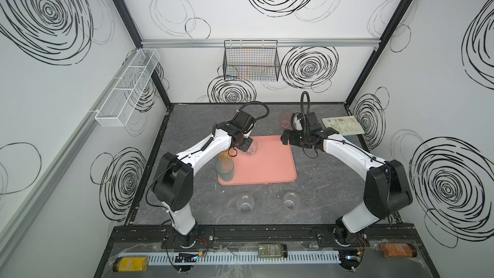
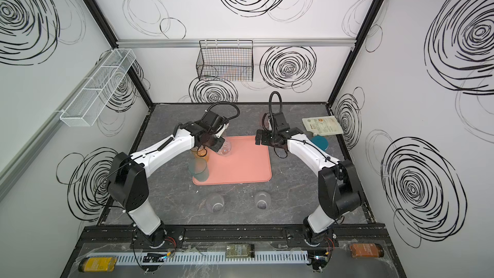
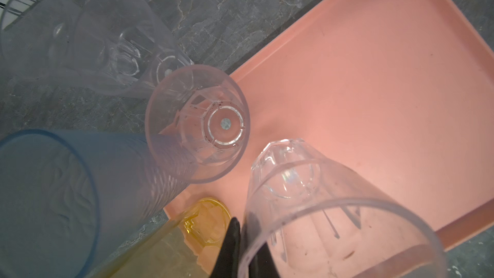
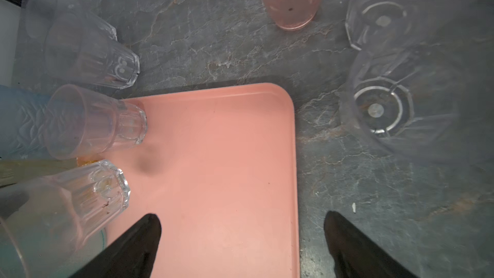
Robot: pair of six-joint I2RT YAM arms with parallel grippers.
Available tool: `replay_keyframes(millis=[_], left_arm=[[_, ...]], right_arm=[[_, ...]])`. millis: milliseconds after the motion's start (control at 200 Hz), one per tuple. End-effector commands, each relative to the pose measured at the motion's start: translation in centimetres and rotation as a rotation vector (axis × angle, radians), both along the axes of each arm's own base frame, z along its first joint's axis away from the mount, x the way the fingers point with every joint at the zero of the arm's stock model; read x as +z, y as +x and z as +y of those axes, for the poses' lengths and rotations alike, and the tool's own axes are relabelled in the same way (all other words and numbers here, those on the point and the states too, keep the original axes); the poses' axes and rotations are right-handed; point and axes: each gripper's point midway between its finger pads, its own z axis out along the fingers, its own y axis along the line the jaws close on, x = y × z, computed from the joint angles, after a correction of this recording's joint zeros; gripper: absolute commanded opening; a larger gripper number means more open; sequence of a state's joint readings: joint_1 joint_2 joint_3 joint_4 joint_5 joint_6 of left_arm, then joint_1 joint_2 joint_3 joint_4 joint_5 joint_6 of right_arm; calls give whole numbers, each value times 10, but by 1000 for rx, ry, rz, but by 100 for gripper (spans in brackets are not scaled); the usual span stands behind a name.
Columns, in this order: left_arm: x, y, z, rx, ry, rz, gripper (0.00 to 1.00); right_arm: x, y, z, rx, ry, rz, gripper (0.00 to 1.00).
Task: Place the glasses into the tray
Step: 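Lower the clear glass onto the tray, open left gripper while right gripper hovers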
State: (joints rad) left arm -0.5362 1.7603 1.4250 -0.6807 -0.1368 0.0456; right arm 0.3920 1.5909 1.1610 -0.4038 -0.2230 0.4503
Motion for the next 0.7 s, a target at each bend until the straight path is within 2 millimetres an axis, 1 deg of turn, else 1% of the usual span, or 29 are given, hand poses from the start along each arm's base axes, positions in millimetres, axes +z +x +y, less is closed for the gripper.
replay_keyframes(millis=[0, 55, 180, 300, 360, 465, 600, 695], left_arm=[[-7, 6, 3, 8, 26, 9, 0], [-10, 7, 6, 15, 34, 12, 0], [-17, 6, 9, 21, 48, 29, 0], [-23, 4, 13, 27, 56, 44, 0], [-26, 3, 15, 31, 66, 53, 0], [-31, 4, 20, 40, 87, 67, 0], [-36, 4, 23, 51, 107, 81, 0], [-43, 4, 26, 57, 130, 92, 2]], right_arm=[[2, -10, 19, 81, -40, -66, 100], [1, -18, 25, 108, -73, -94, 100], [-7, -39, 33, 172, -134, -119, 100], [-12, -61, 46, 237, -148, -146, 100], [-14, -69, 50, 254, -150, -155, 100], [-17, -73, 55, 271, -144, -155, 100], [-18, -69, 58, 274, -156, -157, 100], [-18, -67, 60, 277, -155, -162, 100]])
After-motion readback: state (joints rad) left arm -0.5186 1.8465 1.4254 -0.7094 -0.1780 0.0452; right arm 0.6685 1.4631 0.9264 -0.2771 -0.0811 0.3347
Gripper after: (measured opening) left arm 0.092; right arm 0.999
